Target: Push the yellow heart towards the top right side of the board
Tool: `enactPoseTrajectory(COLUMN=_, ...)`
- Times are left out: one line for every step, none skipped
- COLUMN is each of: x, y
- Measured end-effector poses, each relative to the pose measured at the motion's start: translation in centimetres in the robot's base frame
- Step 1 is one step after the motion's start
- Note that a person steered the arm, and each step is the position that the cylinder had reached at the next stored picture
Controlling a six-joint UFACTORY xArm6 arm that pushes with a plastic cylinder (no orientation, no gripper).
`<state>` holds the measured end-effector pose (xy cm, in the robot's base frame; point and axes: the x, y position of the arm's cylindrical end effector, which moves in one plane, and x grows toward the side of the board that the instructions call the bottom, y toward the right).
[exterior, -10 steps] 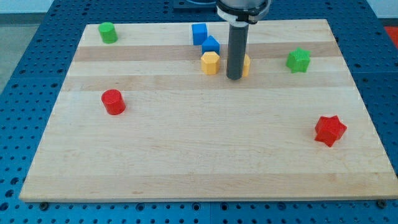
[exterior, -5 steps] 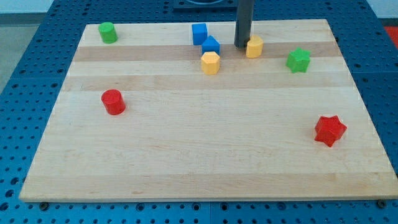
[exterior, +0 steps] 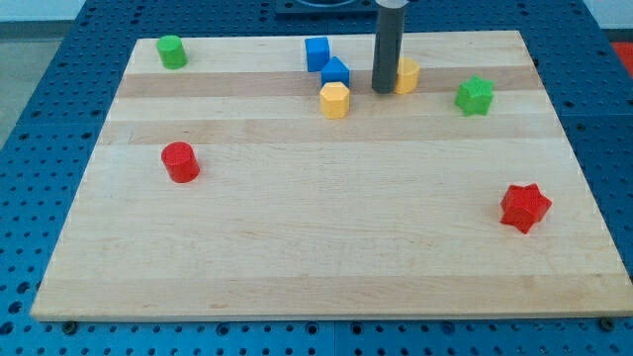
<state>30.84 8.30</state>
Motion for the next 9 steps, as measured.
enactPoseTrajectory(x=0.0, y=2.5)
enactPoseTrajectory(x=-0.3, y=3.2)
enactPoseTrajectory(x=-1.3, y=3.9)
enactPoseTrajectory(x=-2.0, y=4.7)
enactPoseTrajectory(x=-2.1, y=5.9)
enactPoseTrajectory(x=-2.3, y=6.9)
enactPoseTrajectory(x=-2.9, y=7.2)
enactPoseTrajectory(x=-3.7, y=7.2)
enactPoseTrajectory(x=-4.4, y=7.2)
